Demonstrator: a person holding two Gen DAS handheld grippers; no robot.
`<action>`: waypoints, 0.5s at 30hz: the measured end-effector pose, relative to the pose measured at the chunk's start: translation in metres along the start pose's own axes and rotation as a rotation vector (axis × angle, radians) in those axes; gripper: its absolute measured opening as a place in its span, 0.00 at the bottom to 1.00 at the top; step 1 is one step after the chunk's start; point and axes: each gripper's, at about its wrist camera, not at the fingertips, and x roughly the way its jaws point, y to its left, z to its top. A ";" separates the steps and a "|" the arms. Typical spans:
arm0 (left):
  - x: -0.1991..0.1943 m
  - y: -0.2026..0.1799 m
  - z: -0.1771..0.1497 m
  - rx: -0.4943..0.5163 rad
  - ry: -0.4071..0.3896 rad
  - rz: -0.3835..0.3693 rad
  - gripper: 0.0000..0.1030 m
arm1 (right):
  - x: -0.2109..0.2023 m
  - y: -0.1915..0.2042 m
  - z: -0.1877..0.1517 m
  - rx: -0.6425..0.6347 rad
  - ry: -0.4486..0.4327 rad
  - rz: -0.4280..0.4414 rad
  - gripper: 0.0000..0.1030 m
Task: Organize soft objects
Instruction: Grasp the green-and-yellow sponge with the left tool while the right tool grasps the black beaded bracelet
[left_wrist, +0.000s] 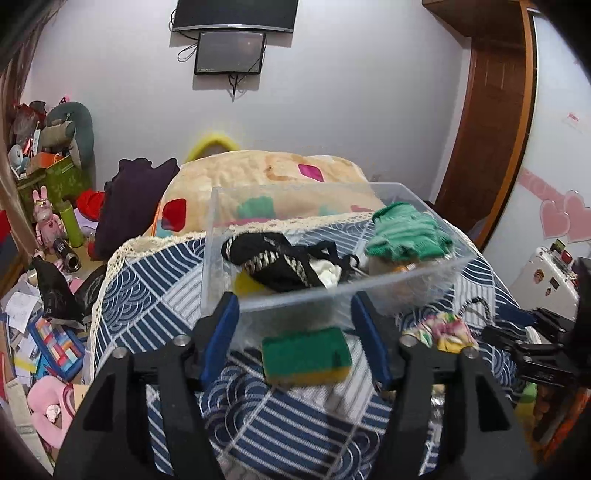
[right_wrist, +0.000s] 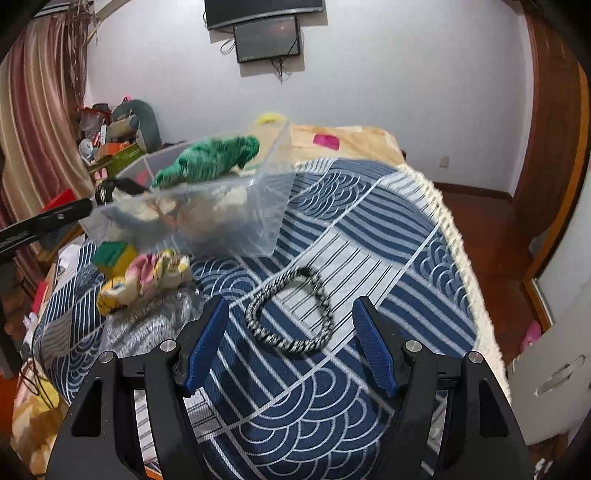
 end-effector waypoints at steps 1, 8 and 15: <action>-0.002 -0.001 -0.004 -0.002 0.003 -0.006 0.66 | 0.003 0.001 -0.002 -0.004 0.011 0.004 0.64; 0.010 0.000 -0.028 -0.007 0.083 -0.036 0.70 | 0.011 0.009 -0.010 -0.046 0.018 -0.025 0.51; 0.033 -0.009 -0.036 -0.022 0.154 -0.055 0.72 | 0.009 0.006 -0.010 -0.036 0.002 -0.030 0.24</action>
